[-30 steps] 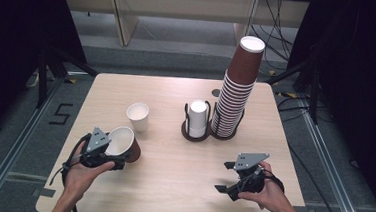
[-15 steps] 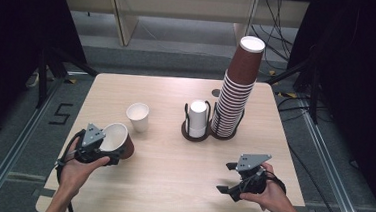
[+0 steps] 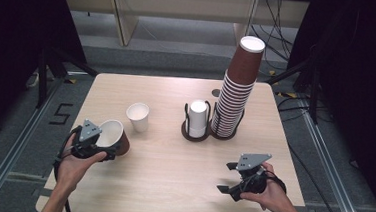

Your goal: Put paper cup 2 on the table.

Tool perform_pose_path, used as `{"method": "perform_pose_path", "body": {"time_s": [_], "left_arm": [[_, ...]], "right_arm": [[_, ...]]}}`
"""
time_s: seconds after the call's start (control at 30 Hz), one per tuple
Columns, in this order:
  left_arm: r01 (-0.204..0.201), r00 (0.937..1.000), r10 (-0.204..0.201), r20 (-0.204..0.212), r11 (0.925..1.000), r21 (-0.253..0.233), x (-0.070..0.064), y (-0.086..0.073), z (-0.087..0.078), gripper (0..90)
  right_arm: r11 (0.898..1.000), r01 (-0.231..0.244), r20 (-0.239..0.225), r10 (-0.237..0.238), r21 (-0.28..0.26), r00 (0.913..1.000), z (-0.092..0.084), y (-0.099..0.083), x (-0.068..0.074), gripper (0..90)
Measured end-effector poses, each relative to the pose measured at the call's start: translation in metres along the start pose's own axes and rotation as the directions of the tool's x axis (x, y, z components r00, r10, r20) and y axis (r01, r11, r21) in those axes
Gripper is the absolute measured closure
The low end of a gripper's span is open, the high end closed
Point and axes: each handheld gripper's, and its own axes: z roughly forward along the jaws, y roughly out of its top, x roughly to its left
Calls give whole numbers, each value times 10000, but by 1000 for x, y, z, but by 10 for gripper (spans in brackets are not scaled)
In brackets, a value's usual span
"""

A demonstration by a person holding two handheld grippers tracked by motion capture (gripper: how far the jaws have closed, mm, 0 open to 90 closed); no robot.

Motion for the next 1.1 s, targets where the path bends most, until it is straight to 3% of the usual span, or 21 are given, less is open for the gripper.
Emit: {"method": "perform_pose_path", "body": {"time_s": [0.3,0.47,0.87,0.9,1.0,1.1], "left_arm": [[-159,9997,166,-199,9993,325,14,9,12,88],[54,9982,-17,-607,9982,597,25,15,24,88],[-63,9918,215,-1262,9927,1201,49,25,49,87],[115,9914,22,-1309,9945,1039,49,26,52,87],[-72,9897,248,-1407,9922,1242,51,28,56,86],[126,9908,24,-1356,9939,1097,52,28,62,86]], "right_arm": [[10000,-17,3,17,70,10000,0,-1,0,160],[9999,-31,2,31,119,10000,0,-1,0,160],[9999,-5,-22,5,145,10000,1,-1,0,160],[9998,-11,-70,12,176,10000,0,-1,0,160],[9998,17,-61,-16,186,10000,1,-1,0,160],[9999,87,-35,-86,148,10000,1,-2,-1,160]]}}
